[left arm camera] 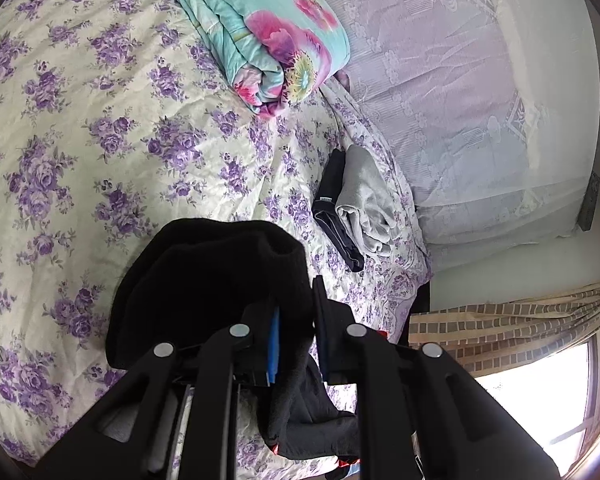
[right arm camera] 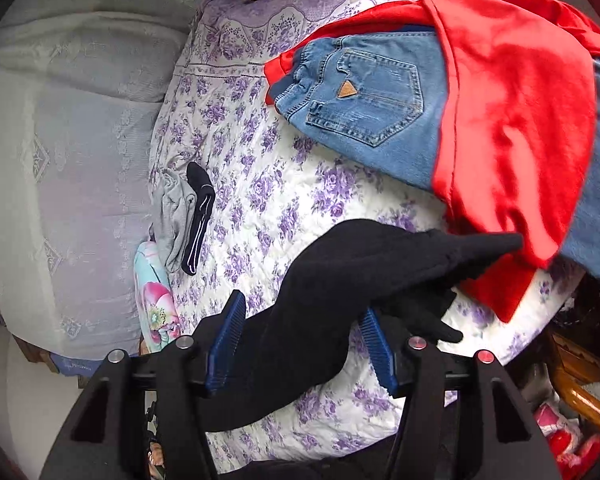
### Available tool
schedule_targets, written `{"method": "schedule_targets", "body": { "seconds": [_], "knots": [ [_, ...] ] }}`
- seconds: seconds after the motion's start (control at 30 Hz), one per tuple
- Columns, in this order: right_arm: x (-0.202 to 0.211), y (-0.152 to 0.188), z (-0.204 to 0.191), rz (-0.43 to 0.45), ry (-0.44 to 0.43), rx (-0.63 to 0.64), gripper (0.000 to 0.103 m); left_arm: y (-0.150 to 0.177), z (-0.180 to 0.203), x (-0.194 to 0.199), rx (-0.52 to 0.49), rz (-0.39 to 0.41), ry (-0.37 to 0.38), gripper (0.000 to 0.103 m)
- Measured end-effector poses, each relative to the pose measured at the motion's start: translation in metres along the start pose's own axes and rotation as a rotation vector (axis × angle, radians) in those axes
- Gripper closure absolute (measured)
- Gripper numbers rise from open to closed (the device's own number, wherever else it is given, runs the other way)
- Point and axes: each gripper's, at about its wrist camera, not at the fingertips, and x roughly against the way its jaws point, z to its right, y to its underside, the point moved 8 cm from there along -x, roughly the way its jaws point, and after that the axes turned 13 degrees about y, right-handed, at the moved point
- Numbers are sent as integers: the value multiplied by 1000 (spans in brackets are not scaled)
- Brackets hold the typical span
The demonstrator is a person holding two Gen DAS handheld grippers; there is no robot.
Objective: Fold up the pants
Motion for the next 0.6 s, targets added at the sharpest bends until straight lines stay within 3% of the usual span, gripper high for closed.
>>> {"method": "schedule_targets", "body": {
  "seconds": [0.2,0.3,0.53,0.6],
  "knots": [
    [-6,60,14,-42,-81,-43,51,-3,1,-5,-20,-30,11,90],
    [-35,88,18,-97,-122,-72,59,-4,1,-5,-23,-38,10,90],
    [-104,113,-8,-201,-228,-83,62,-4,1,0,-33,-34,-7,90],
    [-113,106,-13,-185,-233,-86,77,-2,3,2,-35,-27,-10,90]
  ]
}}
